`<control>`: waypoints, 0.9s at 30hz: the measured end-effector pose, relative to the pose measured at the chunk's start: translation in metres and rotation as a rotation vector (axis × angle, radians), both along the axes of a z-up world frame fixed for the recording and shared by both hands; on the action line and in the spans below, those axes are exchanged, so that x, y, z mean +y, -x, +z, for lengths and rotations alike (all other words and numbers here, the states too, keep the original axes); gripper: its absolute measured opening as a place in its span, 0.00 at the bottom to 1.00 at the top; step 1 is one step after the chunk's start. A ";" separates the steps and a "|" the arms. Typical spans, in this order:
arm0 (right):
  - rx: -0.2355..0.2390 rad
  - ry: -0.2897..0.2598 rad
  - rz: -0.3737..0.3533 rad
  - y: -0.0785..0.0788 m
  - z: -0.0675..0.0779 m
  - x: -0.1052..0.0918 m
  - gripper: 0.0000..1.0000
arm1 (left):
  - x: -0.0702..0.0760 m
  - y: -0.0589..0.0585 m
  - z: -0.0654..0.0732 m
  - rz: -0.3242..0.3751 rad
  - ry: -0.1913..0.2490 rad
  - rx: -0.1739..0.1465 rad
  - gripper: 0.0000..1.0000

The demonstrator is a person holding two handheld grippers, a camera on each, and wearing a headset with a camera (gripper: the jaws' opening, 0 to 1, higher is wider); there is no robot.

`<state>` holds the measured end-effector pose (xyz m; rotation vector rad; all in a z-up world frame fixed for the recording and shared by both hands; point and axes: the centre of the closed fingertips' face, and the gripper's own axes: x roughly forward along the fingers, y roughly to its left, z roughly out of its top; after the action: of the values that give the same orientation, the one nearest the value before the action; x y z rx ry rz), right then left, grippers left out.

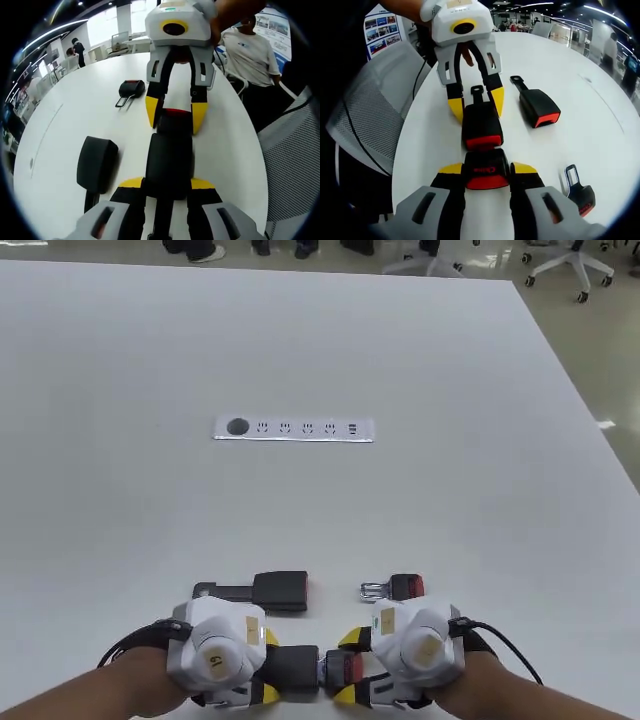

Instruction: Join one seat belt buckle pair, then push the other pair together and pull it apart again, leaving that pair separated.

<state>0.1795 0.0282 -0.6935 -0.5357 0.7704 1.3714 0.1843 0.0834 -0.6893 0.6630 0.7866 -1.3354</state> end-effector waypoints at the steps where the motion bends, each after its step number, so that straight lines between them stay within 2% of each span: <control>1: -0.002 -0.001 0.003 0.000 0.000 0.000 0.32 | 0.001 0.000 -0.001 -0.001 0.001 0.001 0.32; 7: -0.005 -0.012 -0.001 -0.002 0.001 -0.002 0.32 | 0.002 -0.001 -0.002 -0.017 0.011 -0.001 0.32; 16: -0.009 -0.074 -0.022 -0.004 0.001 -0.004 0.32 | 0.004 -0.002 -0.002 -0.045 0.037 -0.008 0.32; 22: -0.038 -0.103 -0.028 -0.002 0.006 -0.004 0.31 | 0.007 -0.003 -0.004 -0.061 0.063 -0.009 0.32; 27: -0.032 -0.148 -0.058 -0.003 0.009 -0.005 0.31 | 0.007 -0.003 -0.003 -0.067 0.078 -0.009 0.31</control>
<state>0.1830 0.0234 -0.6845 -0.4150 0.6479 1.3507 0.1873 0.0902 -0.6923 0.6382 0.7067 -1.4160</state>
